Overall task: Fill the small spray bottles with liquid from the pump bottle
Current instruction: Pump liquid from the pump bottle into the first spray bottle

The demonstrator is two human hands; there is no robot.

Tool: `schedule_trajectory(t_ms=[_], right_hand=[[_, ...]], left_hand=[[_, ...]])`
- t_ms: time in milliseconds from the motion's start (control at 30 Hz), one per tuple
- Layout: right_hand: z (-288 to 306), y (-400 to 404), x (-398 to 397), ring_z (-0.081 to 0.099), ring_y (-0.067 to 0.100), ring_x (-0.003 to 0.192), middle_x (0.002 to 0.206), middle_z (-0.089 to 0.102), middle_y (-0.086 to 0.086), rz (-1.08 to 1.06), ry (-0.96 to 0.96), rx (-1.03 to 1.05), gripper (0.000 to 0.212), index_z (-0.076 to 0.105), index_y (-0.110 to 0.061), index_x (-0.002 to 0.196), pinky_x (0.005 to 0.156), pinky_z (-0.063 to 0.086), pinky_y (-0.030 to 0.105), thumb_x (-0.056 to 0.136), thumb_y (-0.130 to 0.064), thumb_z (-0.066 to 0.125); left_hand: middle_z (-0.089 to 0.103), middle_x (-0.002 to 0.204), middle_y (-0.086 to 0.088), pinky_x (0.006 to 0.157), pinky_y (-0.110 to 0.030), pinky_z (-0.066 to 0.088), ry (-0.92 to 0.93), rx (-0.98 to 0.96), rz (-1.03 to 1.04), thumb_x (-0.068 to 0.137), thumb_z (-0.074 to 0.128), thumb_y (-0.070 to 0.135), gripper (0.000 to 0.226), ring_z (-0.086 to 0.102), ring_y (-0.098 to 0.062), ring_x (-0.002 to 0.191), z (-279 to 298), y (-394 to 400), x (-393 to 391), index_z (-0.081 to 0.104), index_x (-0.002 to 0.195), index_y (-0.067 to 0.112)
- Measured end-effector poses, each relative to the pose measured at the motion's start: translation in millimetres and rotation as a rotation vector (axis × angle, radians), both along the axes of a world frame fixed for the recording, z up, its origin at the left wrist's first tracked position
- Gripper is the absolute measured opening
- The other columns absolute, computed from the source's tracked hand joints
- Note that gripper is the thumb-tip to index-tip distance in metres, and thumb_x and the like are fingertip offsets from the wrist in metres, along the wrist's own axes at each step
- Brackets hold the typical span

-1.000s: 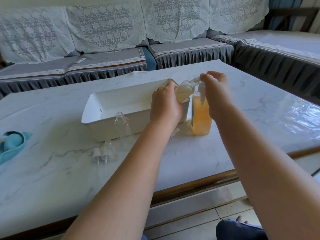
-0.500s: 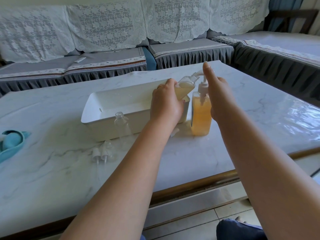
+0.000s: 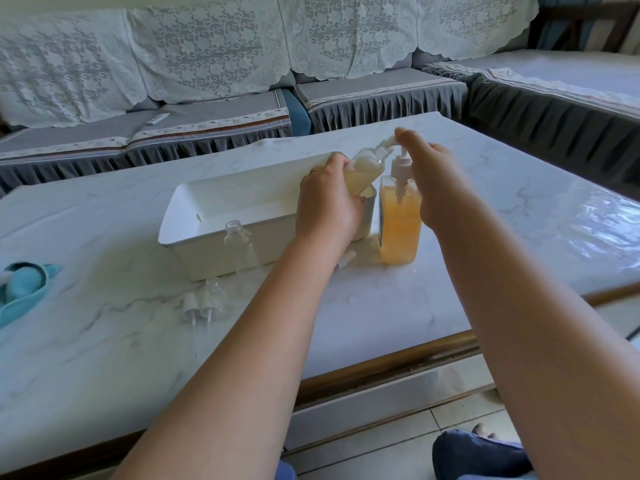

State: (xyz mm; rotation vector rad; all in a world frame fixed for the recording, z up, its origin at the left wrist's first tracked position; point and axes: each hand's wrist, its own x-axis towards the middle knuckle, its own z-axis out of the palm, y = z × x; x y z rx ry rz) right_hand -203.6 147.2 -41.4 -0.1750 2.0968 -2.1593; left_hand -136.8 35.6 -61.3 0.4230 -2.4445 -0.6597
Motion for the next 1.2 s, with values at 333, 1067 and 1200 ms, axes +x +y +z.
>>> schedule_trajectory(t_ms=[333,1067,1200], right_hand=[[13,4,20,0.061,0.015,0.078,0.099,0.065,0.014,0.045,-0.031,0.018,0.033,0.054,-0.026,0.081,0.074,0.049,0.035,0.093,-0.056,0.052],[7,3,14,0.051,0.007,0.073,0.108,0.065,0.008,0.035,-0.022,0.001,0.041,0.057,-0.022,0.093,0.056,0.034,0.023,0.091,-0.063,0.051],[9,4,15,0.047,0.005,0.069,0.098,0.062,0.005,0.023,-0.03,-0.007,0.036,0.054,-0.024,0.093,0.055,0.033,0.022,0.092,-0.061,0.051]], left_hand=[[0.06,0.115,-0.006,0.077,-0.028,0.038,0.002,0.013,0.015,0.082,0.073,0.019,0.038,0.054,-0.026,0.107,3,0,-2,0.052,0.114,0.02],[0.062,0.115,-0.005,0.077,-0.028,0.04,0.016,0.004,0.015,0.083,0.072,0.019,0.039,0.055,-0.026,0.107,4,0,-1,0.053,0.117,0.019],[0.062,0.115,-0.005,0.077,-0.029,0.04,0.006,-0.004,0.014,0.083,0.072,0.019,0.039,0.054,-0.026,0.106,4,0,0,0.053,0.116,0.018]])
